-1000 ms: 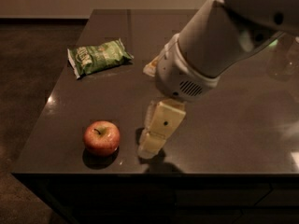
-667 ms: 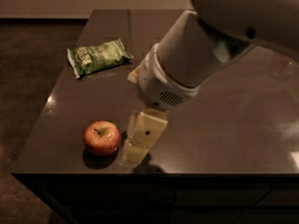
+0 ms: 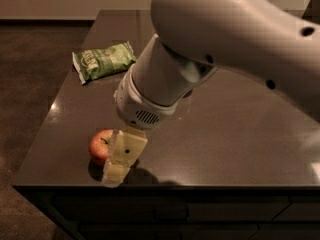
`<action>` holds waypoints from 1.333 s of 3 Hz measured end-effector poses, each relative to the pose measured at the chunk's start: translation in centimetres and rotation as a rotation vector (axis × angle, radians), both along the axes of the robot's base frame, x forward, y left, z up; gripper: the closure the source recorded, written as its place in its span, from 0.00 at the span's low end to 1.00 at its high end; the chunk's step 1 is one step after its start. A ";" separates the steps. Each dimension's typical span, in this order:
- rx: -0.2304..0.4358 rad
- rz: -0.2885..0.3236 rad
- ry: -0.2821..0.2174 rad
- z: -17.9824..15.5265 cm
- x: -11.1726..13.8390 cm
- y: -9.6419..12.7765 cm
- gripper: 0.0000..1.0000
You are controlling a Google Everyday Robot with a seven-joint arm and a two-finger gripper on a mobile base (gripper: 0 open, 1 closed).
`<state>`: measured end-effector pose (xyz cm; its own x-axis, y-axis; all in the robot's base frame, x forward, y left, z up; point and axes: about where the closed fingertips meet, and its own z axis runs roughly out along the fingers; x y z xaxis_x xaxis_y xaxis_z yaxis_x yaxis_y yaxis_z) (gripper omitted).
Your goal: Move apple near green can
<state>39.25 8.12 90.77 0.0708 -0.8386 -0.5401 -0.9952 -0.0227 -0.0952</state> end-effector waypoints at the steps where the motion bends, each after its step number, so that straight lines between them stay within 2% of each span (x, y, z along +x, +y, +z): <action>1: -0.009 -0.012 0.025 -2.5 1.0 1.0 0.00; 3: -0.015 -0.025 0.046 -4.4 1.3 1.7 0.00; 4: -0.021 -0.050 0.061 -5.2 1.2 1.6 0.15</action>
Offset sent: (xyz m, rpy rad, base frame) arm 0.0187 0.0167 -0.0515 -0.0108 0.0597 -0.0242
